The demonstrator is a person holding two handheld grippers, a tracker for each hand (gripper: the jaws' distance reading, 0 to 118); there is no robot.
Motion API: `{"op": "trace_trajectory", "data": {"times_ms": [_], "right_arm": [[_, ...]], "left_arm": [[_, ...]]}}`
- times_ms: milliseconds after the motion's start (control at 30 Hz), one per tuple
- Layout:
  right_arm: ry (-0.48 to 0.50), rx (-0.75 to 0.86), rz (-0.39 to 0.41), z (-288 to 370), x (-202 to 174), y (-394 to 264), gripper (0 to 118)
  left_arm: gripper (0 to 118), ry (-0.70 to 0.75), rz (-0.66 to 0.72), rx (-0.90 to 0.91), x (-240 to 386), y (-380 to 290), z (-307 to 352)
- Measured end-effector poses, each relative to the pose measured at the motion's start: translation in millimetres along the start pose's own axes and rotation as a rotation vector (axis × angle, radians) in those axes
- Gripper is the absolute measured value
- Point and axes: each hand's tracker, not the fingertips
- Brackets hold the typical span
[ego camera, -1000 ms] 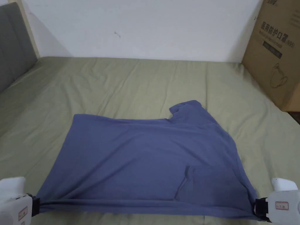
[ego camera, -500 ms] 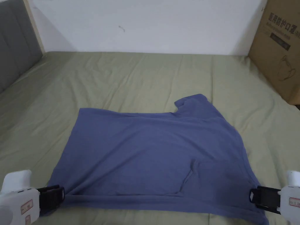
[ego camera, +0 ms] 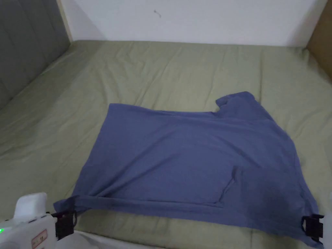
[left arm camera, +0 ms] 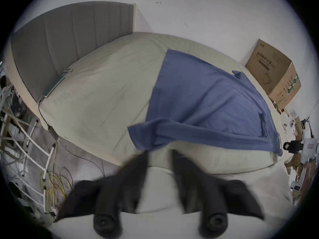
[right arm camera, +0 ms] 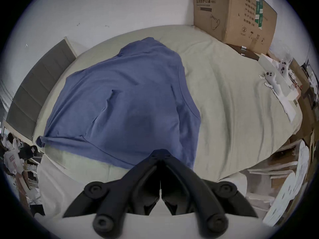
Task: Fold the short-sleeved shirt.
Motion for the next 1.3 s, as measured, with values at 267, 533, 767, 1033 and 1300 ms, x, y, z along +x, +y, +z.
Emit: {"op": "trace_trajectory", "data": {"times_ms": [267,533,767,1033,1300], "right_arm": [[-0.015,-0.020,-0.015,-3,4,-3,0],[-0.012,-0.045,-0.041,-4,10,-5,0],[0.000,0.009,-0.038,5,21,4,87],[-0.045,-0.113,-0.002,-28,32,-4,2],[-0.038,-0.037,0.014,8,25,18,2]], "left_arm": [[91,-0.006,0.081,0.035,-27,38,-28],[0,-0.036,0.064,-0.075,8,19,-41],[0,-0.021,0.030,-0.045,8,19,-52],[0,-0.006,0.017,-0.051,5,4,-32],[0,0.000,0.004,-0.041,35,34,-17]]}}
